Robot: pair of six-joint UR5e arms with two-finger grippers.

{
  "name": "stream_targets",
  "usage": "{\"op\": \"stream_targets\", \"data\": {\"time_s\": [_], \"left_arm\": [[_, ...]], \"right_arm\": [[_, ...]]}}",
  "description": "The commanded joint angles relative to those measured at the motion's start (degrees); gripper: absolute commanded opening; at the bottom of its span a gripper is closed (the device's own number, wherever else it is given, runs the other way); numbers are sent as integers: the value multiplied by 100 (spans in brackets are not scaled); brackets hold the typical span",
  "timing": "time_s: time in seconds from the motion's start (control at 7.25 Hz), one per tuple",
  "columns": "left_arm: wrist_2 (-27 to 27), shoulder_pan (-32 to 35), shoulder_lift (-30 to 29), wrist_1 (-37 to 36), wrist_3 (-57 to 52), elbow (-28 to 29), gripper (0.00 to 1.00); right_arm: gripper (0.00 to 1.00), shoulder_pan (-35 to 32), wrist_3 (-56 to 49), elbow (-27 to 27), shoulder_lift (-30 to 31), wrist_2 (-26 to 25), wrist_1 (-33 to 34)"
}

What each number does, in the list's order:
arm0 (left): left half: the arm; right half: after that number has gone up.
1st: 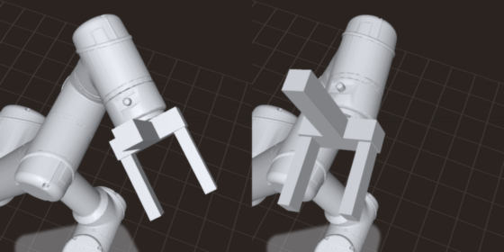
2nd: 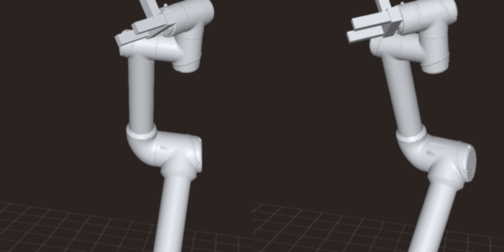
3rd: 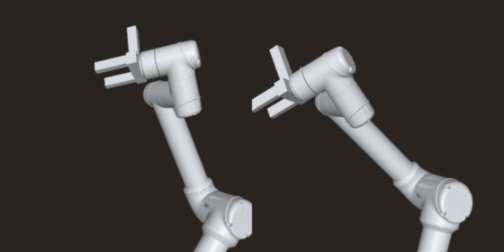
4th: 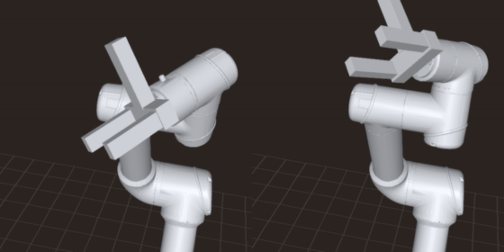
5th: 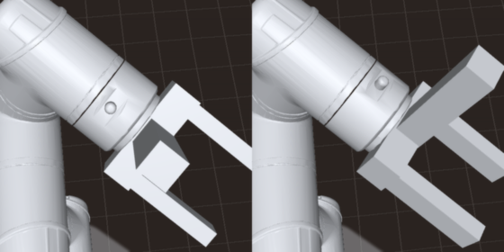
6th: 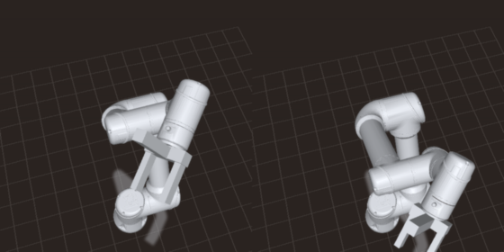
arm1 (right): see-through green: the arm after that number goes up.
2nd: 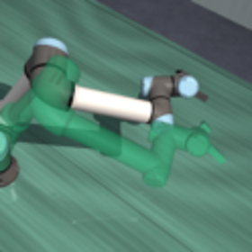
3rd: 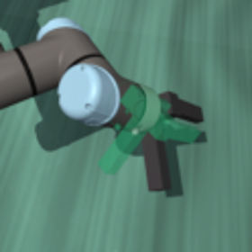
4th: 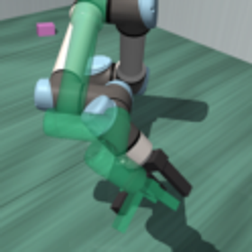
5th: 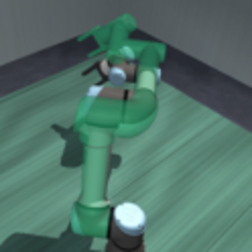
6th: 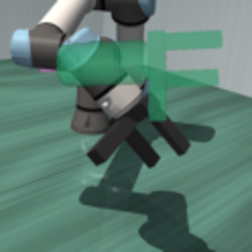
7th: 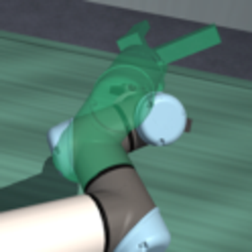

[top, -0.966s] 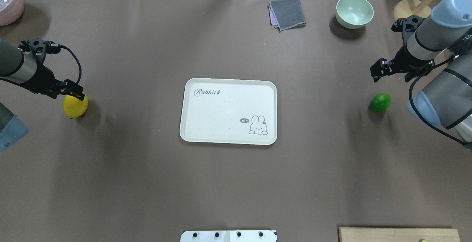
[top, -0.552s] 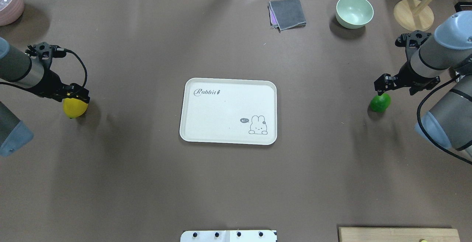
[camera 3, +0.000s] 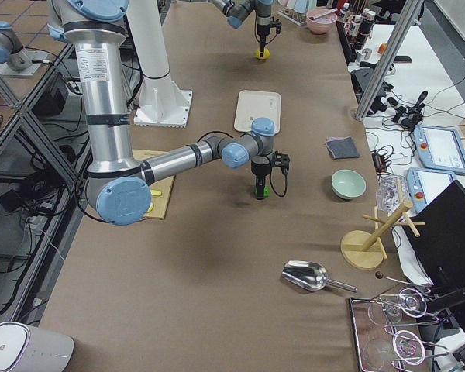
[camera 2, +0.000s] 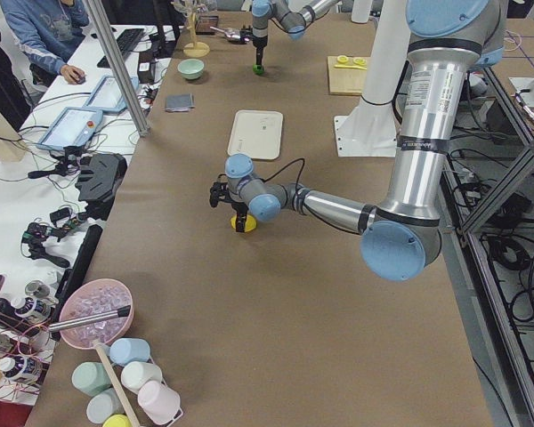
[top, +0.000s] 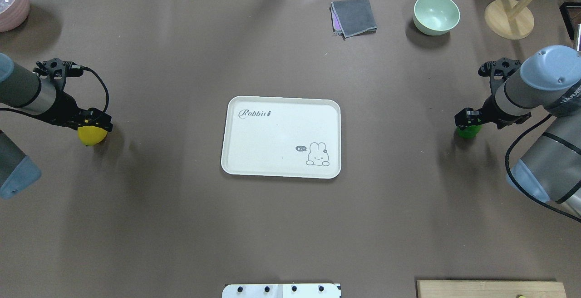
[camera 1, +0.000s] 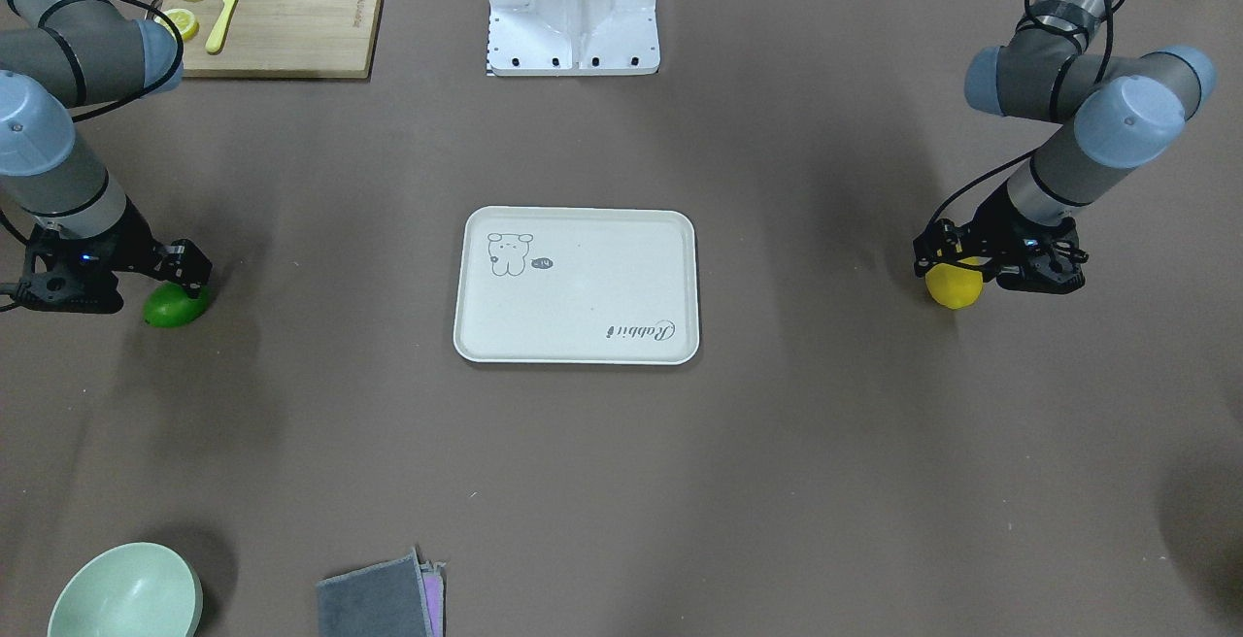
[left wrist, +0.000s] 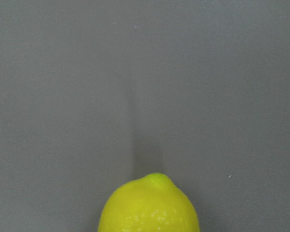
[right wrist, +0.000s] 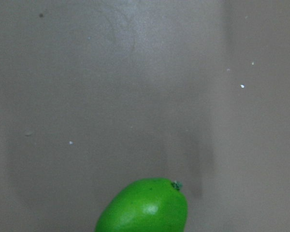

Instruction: Place all lemons on tray

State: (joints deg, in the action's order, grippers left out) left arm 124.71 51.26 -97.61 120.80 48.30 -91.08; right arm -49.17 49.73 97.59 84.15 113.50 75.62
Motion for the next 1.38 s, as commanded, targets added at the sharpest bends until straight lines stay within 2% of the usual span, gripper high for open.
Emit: {"op": "stream_targets", "data": {"time_s": [0.0,0.14,0.41,0.55,0.69,0.83,0.97,1.1,1.24], "left_arm": [[18,-2,23,23,-22,-6,98],[1,-2,58,23,-13,-15,98],[10,-2,58,23,-5,-6,95],[9,6,76,23,22,-6,83],[9,7,128,23,22,-15,66],[9,7,172,66,48,-33,39],[9,7,286,171,66,-85,5],[1,7,417,355,57,-103,0],[9,50,419,366,48,-173,0]], "right_arm": [[98,118,124,-188,22,-91,-311],[92,135,151,-188,14,-91,-320],[71,136,160,-170,5,-83,-320],[59,136,168,-135,-4,-65,-320],[32,127,203,-126,5,-65,-320],[0,127,178,-118,5,-48,-320],[0,127,177,-65,-4,-4,-311],[0,118,186,66,13,23,-293],[0,101,186,206,22,127,-215]]}}
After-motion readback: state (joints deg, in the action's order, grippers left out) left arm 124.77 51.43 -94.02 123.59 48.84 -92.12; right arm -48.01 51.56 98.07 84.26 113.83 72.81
